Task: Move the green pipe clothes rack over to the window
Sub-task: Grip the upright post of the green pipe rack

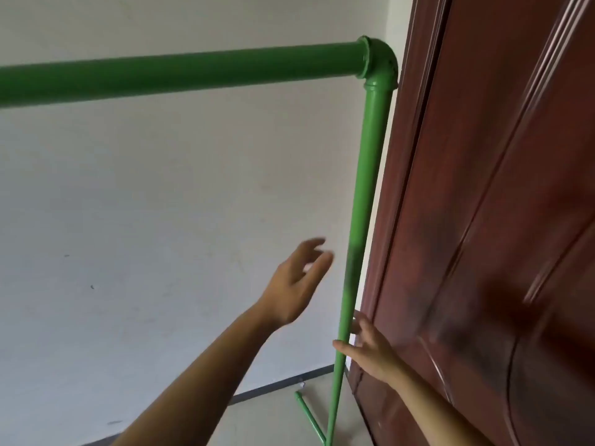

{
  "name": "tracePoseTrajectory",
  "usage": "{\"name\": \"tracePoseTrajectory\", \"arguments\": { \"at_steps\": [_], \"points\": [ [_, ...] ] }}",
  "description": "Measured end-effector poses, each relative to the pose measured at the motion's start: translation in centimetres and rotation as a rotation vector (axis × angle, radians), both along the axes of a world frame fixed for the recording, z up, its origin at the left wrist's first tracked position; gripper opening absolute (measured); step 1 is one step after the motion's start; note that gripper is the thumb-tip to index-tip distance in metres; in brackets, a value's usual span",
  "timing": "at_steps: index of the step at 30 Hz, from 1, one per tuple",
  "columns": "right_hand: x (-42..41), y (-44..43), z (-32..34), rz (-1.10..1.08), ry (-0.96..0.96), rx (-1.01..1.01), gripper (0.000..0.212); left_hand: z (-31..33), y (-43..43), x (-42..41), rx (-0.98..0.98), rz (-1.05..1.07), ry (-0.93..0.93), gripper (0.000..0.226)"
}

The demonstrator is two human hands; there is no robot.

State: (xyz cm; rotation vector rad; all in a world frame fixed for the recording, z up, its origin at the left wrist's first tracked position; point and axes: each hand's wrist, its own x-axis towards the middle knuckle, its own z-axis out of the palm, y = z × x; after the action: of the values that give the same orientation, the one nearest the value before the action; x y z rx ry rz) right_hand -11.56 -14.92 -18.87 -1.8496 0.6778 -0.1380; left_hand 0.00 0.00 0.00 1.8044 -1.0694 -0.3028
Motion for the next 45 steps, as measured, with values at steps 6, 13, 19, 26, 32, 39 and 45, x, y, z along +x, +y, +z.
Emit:
{"name": "tracePoseTrajectory", "arguments": {
  "at_steps": [6, 13, 19, 26, 32, 39, 45],
  "points": [
    [1.8, 2.0, 1.3, -0.003, 0.031, 0.0, 0.022, 3.0, -5.6, -3.3, -0.149, -0.099, 0.127, 0.048],
    [3.4, 5.5, 2.0, 0.144, 0.056, -0.054, 0.031, 3.4, -2.2, -1.9, -0.232, 0.118, -0.015, 0.054],
    [8.1, 11.9, 4.0, 0.362, 0.017, -0.079, 0.031, 5.3, 5.3, 0.9, -0.306, 0.37, -0.07, 0.05],
    [11.1, 20.9, 4.6, 0.696, -0.01, -0.114, 0.027, 5.2, 15.5, 2.3, -0.312, 0.658, -0.117, 0.055],
    [11.6, 26.1, 3.0, 0.751, -0.087, -0.103, 0.03, 5.1, 20.9, 1.4, -0.233, 0.714, -0.131, 0.048],
    [12.3, 25.3, 2.2, 0.685, -0.02, -0.081, 0.028, 3.0, 20.3, 2.4, -0.147, 0.707, -0.069, 0.042],
    [13.7, 27.4, 3.2, 0.718, -0.006, -0.105, 0.034, 3.2, 23.5, 3.8, -0.075, 0.704, -0.094, 0.043]
  ]
}}
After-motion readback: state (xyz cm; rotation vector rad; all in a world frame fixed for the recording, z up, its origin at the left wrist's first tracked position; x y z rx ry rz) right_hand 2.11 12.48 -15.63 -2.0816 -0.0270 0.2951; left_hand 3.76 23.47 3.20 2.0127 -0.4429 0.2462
